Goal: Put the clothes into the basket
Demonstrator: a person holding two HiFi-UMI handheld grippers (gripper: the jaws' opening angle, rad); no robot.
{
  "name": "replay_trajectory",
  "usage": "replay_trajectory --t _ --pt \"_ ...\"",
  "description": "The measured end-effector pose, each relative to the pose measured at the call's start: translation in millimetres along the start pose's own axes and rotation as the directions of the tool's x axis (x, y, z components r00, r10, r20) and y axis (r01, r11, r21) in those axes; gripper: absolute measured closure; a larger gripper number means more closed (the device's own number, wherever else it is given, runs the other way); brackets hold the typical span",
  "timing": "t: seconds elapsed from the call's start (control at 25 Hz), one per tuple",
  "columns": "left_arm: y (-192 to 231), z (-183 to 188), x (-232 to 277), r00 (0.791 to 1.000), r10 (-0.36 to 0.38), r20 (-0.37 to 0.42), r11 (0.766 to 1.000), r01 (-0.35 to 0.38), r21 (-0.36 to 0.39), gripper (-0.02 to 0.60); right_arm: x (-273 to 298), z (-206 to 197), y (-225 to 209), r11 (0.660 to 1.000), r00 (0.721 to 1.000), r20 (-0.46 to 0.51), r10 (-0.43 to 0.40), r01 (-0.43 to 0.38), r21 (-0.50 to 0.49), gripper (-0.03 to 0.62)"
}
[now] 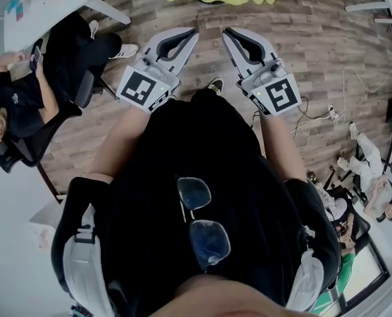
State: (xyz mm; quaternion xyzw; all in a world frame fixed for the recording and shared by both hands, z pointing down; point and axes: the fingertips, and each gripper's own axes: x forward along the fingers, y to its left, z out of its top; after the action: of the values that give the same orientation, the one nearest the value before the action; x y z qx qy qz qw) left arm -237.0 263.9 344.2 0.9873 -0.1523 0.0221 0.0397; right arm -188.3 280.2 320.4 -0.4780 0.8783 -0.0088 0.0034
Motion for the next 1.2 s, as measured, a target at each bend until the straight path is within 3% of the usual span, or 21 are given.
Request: replay_trajectory --t 0.44,0.76,1.2 --pt "4.4 8.2 61.3 0.995 0.094 0.015 0.996 -0.093 -0.015 0.571 -10.5 8.6 -65.5 0.997 0.998 0.024 0.064 -0.063 -0.04 0.559" --pt "22.6 13.9 90.0 0.994 0.103 0.017 0.995 -0.103 -0.005 0.571 -4.1 15.2 -101.3 0.999 0.997 0.071 0.037 -0.035 -0.025 0.559" --pt "102.5 15.2 122.5 0.996 0.088 0.031 0.996 -0.088 -0.002 0.571 65.1 2.3 -146.3 0.999 0.999 0.013 0.045 -0.046 0.028 0.559"
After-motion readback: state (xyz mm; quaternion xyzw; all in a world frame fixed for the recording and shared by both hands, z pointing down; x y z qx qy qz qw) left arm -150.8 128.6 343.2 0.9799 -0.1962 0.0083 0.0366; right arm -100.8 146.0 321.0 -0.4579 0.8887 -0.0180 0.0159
